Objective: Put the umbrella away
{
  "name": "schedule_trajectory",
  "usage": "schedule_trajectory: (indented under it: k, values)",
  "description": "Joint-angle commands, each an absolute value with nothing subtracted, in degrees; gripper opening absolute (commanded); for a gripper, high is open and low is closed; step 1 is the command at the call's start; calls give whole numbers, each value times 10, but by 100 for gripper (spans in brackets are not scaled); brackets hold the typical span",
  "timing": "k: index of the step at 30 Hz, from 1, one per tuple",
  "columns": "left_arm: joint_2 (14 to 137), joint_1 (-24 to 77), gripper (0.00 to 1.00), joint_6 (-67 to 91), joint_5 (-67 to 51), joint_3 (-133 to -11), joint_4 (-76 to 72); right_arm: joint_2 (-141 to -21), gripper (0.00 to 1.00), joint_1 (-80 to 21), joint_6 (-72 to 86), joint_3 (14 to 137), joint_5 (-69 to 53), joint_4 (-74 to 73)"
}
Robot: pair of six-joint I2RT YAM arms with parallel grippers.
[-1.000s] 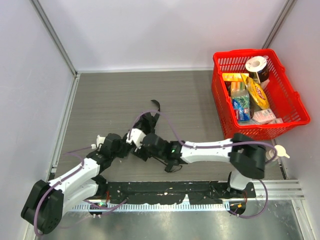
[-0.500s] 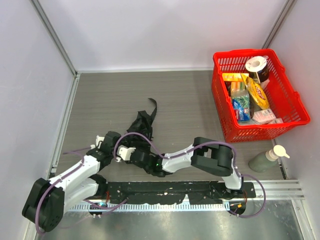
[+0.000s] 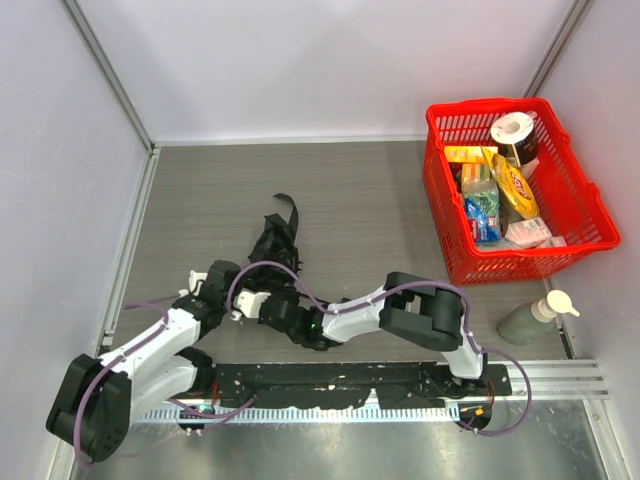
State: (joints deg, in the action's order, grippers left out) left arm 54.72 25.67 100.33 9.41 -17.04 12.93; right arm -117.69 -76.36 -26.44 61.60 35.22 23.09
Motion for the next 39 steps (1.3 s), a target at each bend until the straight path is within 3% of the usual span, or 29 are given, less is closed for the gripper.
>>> schedule_trajectory:
  k: [1,6,10,13,14,15,29,34,39]
  values:
    - [566,282,0,989,66,-168,177,-1207,1,-703,-205,628,223,76]
    - [558,281,4,956,88,-173,150,-1224,1,-672,-161,660,109,24]
    - [509,279,56,916,119,-161,126,-1231,1,-657,-135,679,67,4]
    - [458,265,71,895,133,-145,125,-1232,1,-640,-112,694,23,-29]
    - [443,257,92,883,133,-142,131,-1234,1,-635,-99,695,9,-29]
    - [426,251,99,875,134,-141,141,-1237,1,-627,-93,700,-18,-34]
    - [272,220,100,781,207,-165,299,-1287,1,-559,90,745,-258,-42]
    - [316,220,100,764,220,-186,271,-1303,1,-546,128,770,-297,-49]
    - [381,219,93,722,183,-181,185,-1345,1,-526,194,804,-349,-62]
